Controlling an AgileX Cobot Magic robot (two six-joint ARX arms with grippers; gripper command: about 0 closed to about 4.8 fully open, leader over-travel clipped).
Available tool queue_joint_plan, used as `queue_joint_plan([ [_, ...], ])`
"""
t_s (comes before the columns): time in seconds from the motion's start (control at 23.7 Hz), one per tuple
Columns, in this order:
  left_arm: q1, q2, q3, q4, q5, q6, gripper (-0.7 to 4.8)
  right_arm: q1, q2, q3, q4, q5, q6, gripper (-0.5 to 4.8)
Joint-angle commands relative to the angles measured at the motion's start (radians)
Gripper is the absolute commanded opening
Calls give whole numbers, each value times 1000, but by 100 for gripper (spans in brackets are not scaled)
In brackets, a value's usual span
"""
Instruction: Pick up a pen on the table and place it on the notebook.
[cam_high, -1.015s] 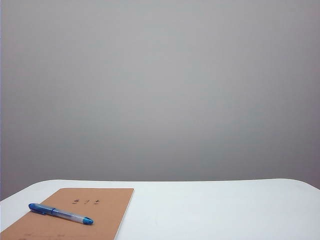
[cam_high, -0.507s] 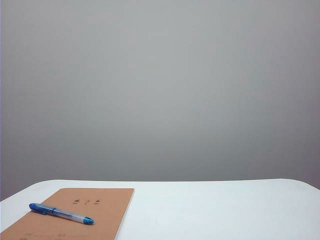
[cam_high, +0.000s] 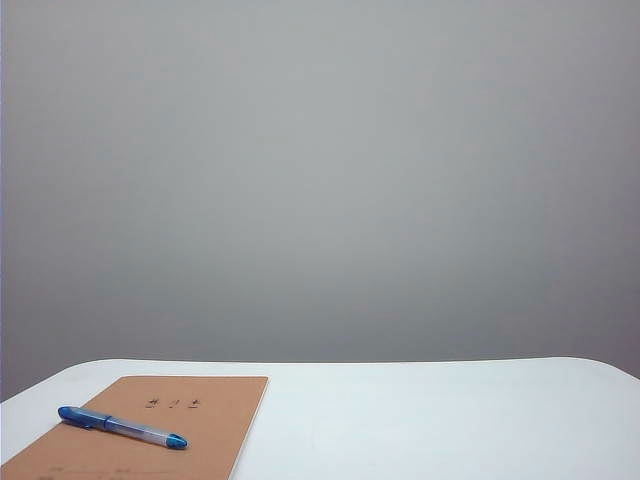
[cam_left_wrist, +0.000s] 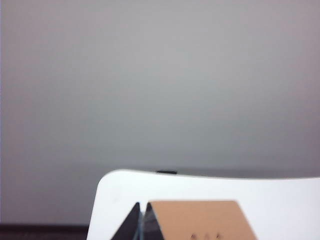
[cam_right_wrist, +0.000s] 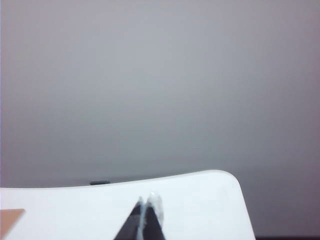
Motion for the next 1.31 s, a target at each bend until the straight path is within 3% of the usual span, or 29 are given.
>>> queue_joint_plan([
  [0.04, 0, -7, -37, 10, -8, 8, -5, 0, 0, -6, -21, 43, -39, -1],
  [0.42, 0, -10, -71, -43, -70, 26, -5, 0, 0, -6, -99, 44, -47, -1],
  [0.59, -1, -10, -71, -40, -64, -21, -5, 0, 0, -6, -142, 44, -44, -1],
  [0.85, -1, -65, -71, -26, 2, -42, -5, 1, -2, -6, -10, 44, -32, -1],
  [1.01, -1, -171, -71, -120, 54, -48, -5, 0, -2, -6, 5, 44, -34, -1],
  [1.23, 2, -188, -71, -172, 38, -36, -5, -1, -2, -6, 8, 45, -64, -1],
  [1.31, 2, -188, -71, -189, -4, -21, -5, -2, -2, -6, 3, 104, -76, -1],
])
